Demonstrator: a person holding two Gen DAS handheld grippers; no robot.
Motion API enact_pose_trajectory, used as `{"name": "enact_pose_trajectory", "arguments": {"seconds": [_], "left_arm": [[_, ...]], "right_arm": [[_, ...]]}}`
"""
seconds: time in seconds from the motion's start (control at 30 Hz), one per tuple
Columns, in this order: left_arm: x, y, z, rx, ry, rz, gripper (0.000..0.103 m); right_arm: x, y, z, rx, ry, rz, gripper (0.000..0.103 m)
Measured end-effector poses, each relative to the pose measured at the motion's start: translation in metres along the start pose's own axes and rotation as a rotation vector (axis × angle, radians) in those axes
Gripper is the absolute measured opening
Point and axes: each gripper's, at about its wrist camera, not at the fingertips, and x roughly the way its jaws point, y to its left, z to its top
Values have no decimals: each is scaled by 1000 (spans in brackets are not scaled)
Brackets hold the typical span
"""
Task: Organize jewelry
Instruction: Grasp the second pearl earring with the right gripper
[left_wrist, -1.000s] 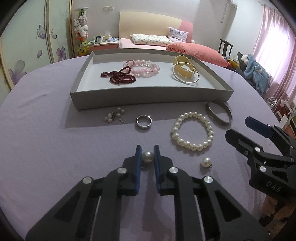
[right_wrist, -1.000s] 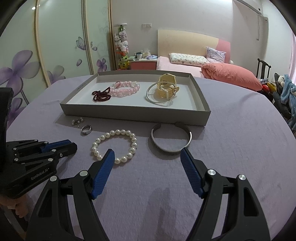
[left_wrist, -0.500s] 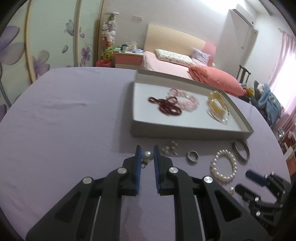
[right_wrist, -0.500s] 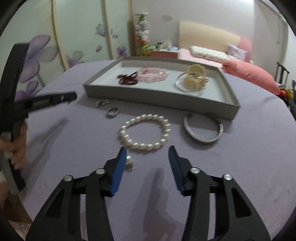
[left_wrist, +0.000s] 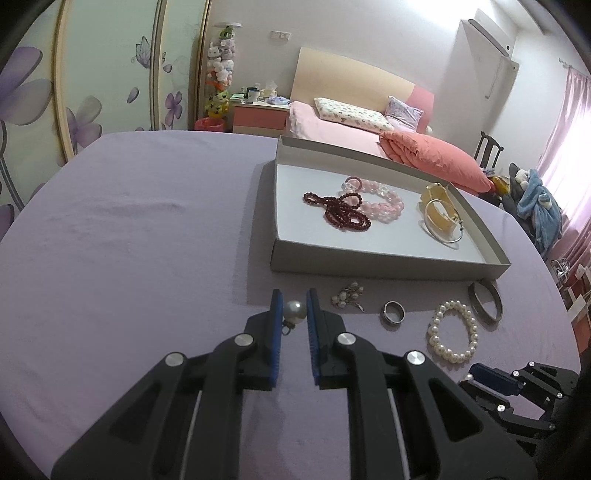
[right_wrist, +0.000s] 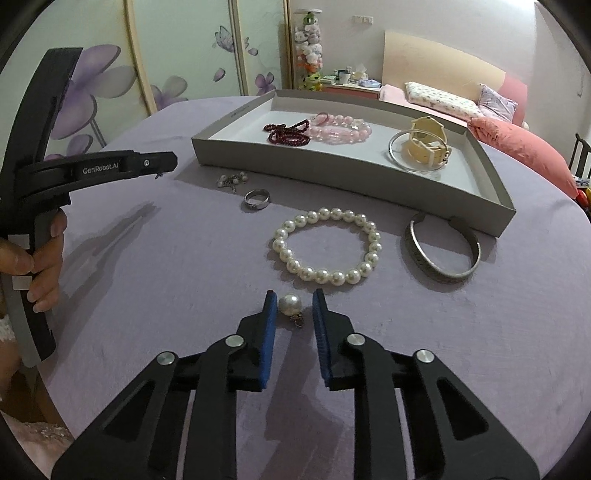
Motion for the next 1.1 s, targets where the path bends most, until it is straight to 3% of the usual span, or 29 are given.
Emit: {"name": "enact_pose_trajectory", "arguments": {"seconds": [0.27,0.77,1.1], "left_arm": [[0,-1,0,0,1,0,14],[3,-6,-3,15,4,-6,14],[2,-10,-2,30,4,-11,14]], "right_arm": [[1,0,1,-7,2,-11,14],[-17,-65,2,197,-80,-117,14],[-17,-68,5,208,-110,-121,14]]}}
